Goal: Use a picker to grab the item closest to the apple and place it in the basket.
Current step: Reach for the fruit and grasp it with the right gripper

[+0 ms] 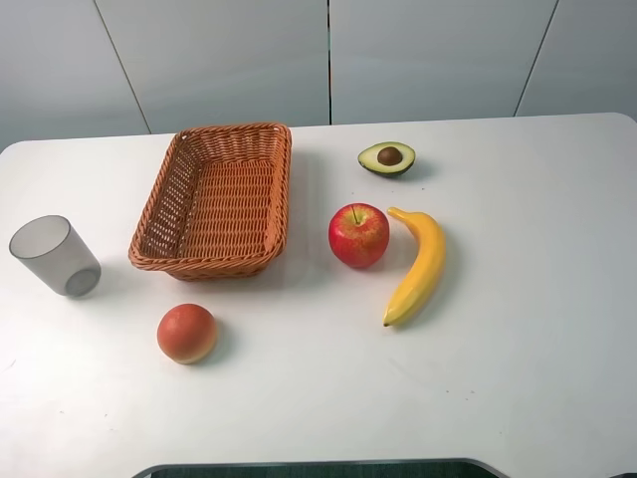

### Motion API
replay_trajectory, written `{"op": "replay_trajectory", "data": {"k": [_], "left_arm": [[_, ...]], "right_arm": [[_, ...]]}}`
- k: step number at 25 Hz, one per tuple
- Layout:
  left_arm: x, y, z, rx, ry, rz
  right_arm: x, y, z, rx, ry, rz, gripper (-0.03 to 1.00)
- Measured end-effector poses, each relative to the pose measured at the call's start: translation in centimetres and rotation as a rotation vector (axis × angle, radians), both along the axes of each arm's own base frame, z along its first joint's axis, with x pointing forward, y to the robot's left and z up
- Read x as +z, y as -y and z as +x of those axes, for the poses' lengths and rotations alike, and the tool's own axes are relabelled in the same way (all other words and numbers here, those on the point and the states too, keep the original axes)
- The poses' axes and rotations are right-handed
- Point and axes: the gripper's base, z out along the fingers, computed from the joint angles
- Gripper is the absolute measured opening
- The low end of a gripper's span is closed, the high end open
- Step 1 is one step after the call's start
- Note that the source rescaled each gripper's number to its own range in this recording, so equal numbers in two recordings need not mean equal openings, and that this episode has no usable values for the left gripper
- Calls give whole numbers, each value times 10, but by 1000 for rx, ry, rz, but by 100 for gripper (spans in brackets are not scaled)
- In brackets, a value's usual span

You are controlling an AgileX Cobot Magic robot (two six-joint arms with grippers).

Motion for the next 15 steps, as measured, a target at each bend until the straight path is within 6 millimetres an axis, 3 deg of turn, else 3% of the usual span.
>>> {"op": "replay_trajectory", "data": {"k": [15], "left_arm": [[0, 0, 0, 0, 0, 0]], "right_arm": [[0, 1, 0, 93, 0, 0, 100]]}}
